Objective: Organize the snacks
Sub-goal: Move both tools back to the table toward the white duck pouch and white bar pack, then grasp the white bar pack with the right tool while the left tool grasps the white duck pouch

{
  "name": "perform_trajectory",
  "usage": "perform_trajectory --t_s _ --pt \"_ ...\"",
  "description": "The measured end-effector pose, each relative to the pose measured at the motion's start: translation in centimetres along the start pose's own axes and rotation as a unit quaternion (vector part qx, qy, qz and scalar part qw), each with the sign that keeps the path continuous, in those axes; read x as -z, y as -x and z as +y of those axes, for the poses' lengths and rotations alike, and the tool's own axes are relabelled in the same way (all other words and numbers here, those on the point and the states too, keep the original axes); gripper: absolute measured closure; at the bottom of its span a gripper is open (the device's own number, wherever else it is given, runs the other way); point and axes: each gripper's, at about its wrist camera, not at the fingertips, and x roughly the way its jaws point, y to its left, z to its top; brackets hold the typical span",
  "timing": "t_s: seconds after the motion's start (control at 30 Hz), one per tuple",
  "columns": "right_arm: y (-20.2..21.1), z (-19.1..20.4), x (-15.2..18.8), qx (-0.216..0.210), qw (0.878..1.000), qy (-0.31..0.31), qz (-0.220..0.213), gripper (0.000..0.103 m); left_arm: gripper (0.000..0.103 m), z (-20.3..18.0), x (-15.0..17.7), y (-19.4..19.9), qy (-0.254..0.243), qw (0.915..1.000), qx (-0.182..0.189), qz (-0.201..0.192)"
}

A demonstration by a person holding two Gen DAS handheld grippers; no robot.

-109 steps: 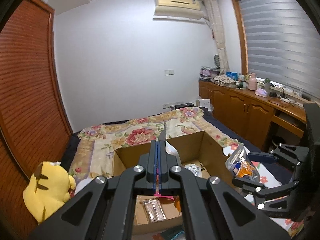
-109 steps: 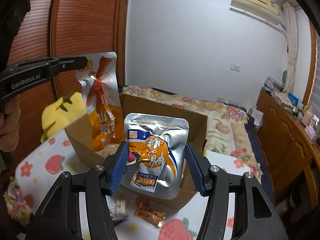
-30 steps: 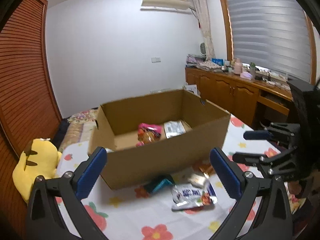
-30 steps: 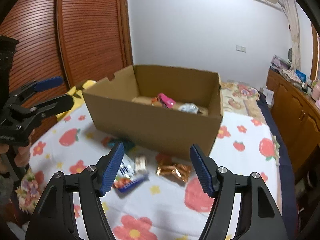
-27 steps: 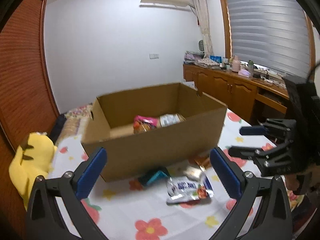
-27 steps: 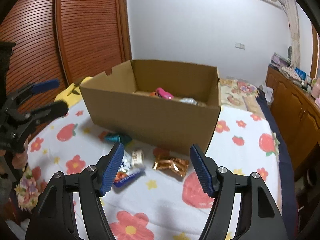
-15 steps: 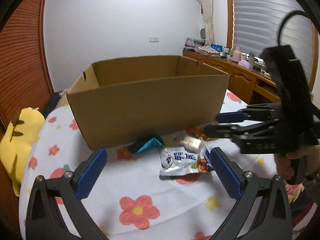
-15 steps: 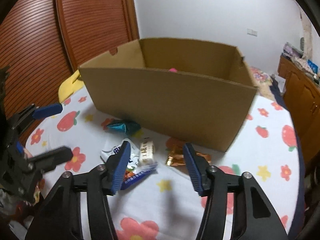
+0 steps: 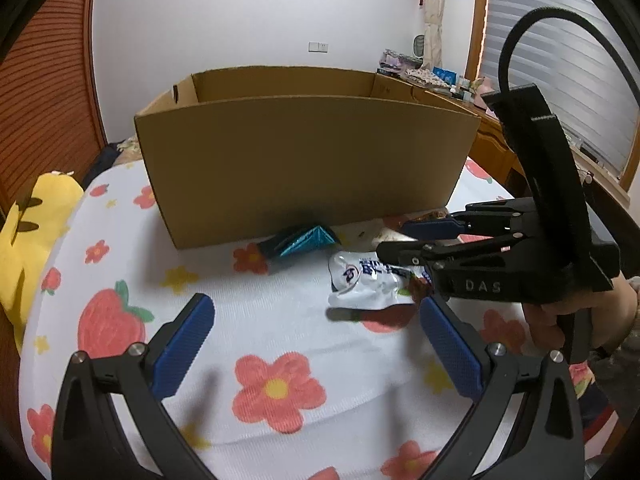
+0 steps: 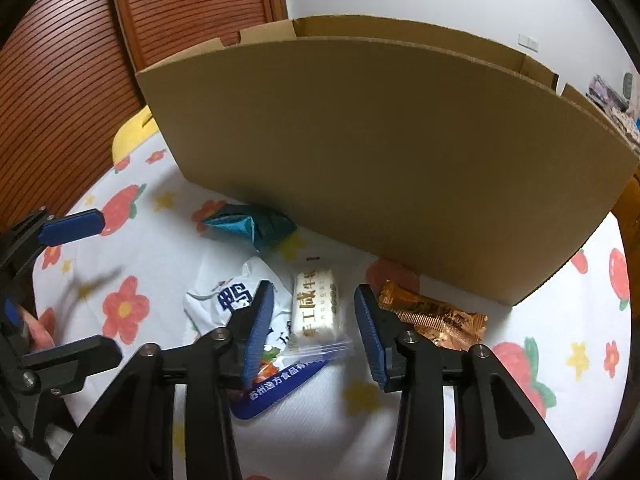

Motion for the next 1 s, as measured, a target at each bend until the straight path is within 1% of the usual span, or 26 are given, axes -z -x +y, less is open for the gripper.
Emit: perform_trajectory --t_s 0.03,0.17,0.27,0.4,0.47,0.57,0.63,0.77,0.9,1.0 --pt "-0.1 0.0 -0.1 -0.001 1.000 -0.001 0.000 0.063 0.000 0.0 0.1 0.0 -0.001 1.0000 0.000 0.004" --pt "-0.2 -0.5 0.0 -0.007 1.000 -0.010 0.005 0.074 0.000 0.1 0.5 0.1 0.004 0.9999 0.005 0.009" --pt "-0.5 -0.7 0.0 -0.008 1.000 -0.013 0.013 0.074 0.000 0.0 0.7 0.6 0.002 1.0000 0.006 0.006" --pt "-0.7 -0.8 -0.2 -0.003 1.000 -0.011 0.014 0.076 0.000 -0.2 0.7 1.2 -0.014 0.9998 -0.011 -0.006" --pt "-0.6 -0.8 -0.2 0.000 1.000 -0.006 0.013 0.077 0.000 -0.2 0.6 1.3 -0.014 0.9998 -0.011 -0.008" --pt "-0.1 -0.7 0.0 0.001 1.000 -0.006 0.003 0.077 0.000 0.0 0.3 1.3 -0.010 0.9999 0.001 -0.009" --pt "0.6 -0.2 0.2 0.001 1.000 -0.002 -0.009 0.077 0.000 -0.2 0.1 1.3 -0.015 0.9998 0.007 -0.012" --pt "3.4 0.2 1.1 0.000 0.999 0.005 -0.036 0.077 0.000 -0.8 -0.6 0.9 -0.026 0.9995 0.014 -0.010" --pt "5.7 0.0 2.7 0.004 0.999 0.003 -0.053 0.077 0.000 -1.9 -1.1 -0.1 -0.045 0.9987 0.023 0.005" --pt "6.8 -0.8 4.1 0.017 0.998 -0.005 -0.060 0.077 0.002 -2.3 -1.6 -1.4 -0.042 0.9982 0.035 0.024"
